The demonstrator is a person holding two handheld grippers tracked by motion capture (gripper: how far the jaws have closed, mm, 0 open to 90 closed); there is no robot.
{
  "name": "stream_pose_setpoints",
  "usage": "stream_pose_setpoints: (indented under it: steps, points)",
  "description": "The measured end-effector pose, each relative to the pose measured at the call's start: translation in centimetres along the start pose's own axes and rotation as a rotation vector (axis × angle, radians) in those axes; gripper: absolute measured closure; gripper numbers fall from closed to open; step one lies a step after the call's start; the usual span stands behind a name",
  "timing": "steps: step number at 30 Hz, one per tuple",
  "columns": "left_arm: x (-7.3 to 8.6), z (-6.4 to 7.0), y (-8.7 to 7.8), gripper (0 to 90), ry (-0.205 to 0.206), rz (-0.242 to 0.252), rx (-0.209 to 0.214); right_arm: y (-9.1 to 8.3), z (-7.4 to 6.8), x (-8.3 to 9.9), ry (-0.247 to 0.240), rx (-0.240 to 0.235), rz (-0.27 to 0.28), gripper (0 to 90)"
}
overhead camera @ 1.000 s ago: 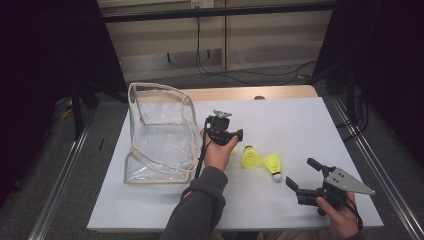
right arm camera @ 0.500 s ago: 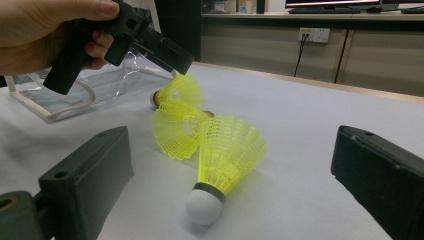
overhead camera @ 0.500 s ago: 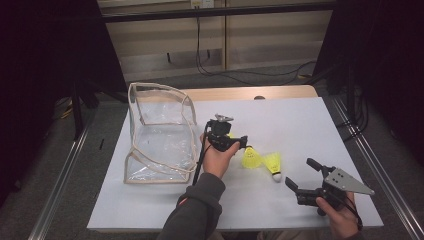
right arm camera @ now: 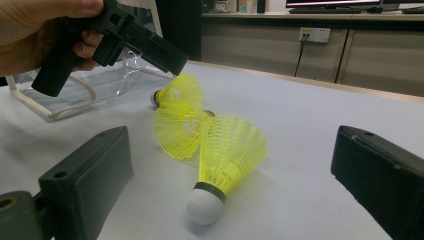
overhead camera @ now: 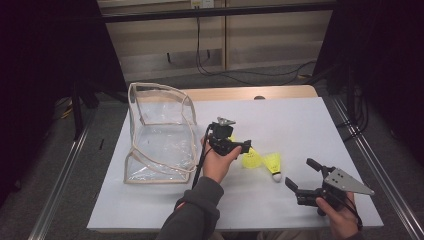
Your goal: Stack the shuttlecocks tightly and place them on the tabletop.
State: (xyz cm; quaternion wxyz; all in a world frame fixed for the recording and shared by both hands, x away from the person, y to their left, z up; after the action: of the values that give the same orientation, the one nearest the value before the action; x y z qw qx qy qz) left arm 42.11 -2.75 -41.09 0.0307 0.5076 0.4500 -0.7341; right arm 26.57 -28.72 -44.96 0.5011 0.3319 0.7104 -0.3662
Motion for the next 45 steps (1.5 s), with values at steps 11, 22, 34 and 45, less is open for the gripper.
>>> stream_pose_setpoints:
  steps: [11,22,34,45]
  points:
    - [0.6,0.4,-0.5,13.3,0.012,0.008,0.034,0.1,-0.1,0.0,0.0,-0.001,-0.004,2.4]
    - [1.7,0.7,-1.0,12.0,0.016,0.001,0.05,0.1,0.0,0.0,-0.009,0.002,-0.008,2.4]
    - [2.9,1.7,-1.4,11.4,0.036,0.005,0.083,0.1,0.0,0.0,-0.013,0.008,-0.012,2.4]
    - [4.0,2.2,-1.8,11.3,0.053,-0.001,0.115,0.2,0.0,0.0,-0.024,0.01,-0.015,2.3]
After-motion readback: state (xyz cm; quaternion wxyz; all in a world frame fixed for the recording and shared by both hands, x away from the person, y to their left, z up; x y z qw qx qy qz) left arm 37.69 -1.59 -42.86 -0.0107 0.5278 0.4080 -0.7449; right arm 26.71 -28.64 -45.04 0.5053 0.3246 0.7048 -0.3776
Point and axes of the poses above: each handheld gripper's, and its own axes: y roughly forward along the jaws, x roughly out of its underside, z roughly to its right, the point moved 2 cm from there along y, roughly forward along the jaws, and after that the axes turned 11 degrees about y, right-handed, at the moved point
